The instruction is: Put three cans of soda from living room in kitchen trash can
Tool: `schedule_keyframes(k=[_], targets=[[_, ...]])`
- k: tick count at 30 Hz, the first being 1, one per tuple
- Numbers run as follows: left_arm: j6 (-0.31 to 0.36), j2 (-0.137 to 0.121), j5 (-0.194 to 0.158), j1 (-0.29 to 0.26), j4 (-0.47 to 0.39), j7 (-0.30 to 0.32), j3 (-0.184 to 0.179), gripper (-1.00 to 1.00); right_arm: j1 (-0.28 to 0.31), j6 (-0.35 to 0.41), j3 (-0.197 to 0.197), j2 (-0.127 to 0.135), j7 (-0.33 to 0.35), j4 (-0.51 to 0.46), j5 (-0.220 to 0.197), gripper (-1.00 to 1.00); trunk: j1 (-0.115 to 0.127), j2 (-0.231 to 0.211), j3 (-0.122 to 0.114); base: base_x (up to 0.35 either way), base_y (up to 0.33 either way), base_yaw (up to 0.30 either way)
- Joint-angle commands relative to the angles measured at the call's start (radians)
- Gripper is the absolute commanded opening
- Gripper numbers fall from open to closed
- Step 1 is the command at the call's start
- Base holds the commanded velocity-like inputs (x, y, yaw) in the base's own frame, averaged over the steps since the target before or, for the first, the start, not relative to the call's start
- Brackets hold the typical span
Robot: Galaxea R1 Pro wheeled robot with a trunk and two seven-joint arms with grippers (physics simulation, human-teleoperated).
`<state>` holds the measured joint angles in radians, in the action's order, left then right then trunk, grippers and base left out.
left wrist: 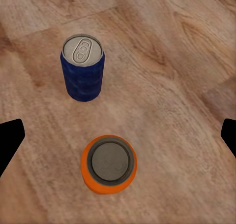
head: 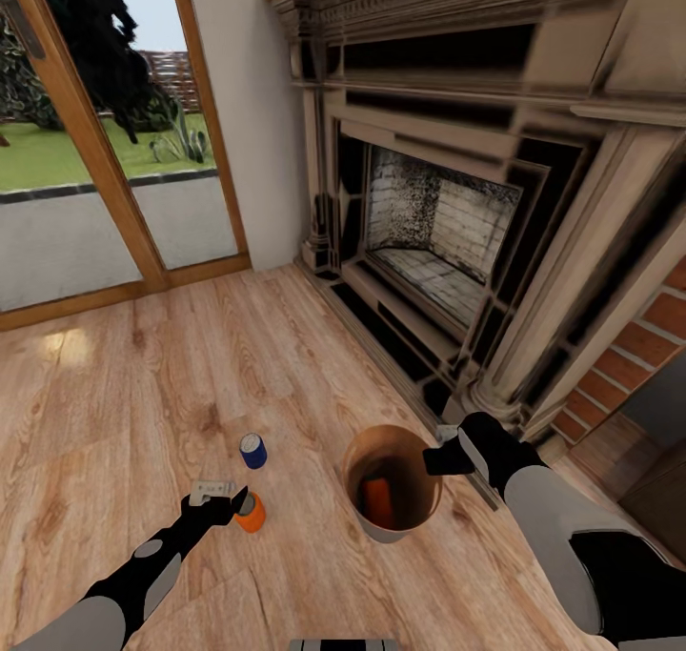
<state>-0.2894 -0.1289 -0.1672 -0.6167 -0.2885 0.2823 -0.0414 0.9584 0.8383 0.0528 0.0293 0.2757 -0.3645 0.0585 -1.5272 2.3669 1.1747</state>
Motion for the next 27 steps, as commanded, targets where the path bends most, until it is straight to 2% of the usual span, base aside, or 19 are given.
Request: schedule_keyframes(k=[1, 17, 27], targets=[[0.0, 0.0, 0.0, 0.0, 0.0, 0.0, 0.0, 1.0, 0.0, 0.003, -0.004, 0.0, 0.008, 0.0, -0.023, -1.0, 0.0, 0.0, 0.0, 0.0, 0.0, 0.0], [0.0, 0.0, 0.0, 0.0, 0.0, 0.0, 0.0, 1.0, -0.009, 0.002, -0.004, -0.011, 0.01, -0.002, -0.022, -1.0, 0.0, 0.0, 0.0, 0.006, 0.0, 0.0], [0.001, 0.0, 0.001, 0.0, 0.0, 0.0, 0.0, 1.0, -0.009, 0.002, -0.004, -0.014, 0.01, -0.002, -0.022, -1.0, 0.0, 0.0, 0.0, 0.177, 0.0, 0.0]])
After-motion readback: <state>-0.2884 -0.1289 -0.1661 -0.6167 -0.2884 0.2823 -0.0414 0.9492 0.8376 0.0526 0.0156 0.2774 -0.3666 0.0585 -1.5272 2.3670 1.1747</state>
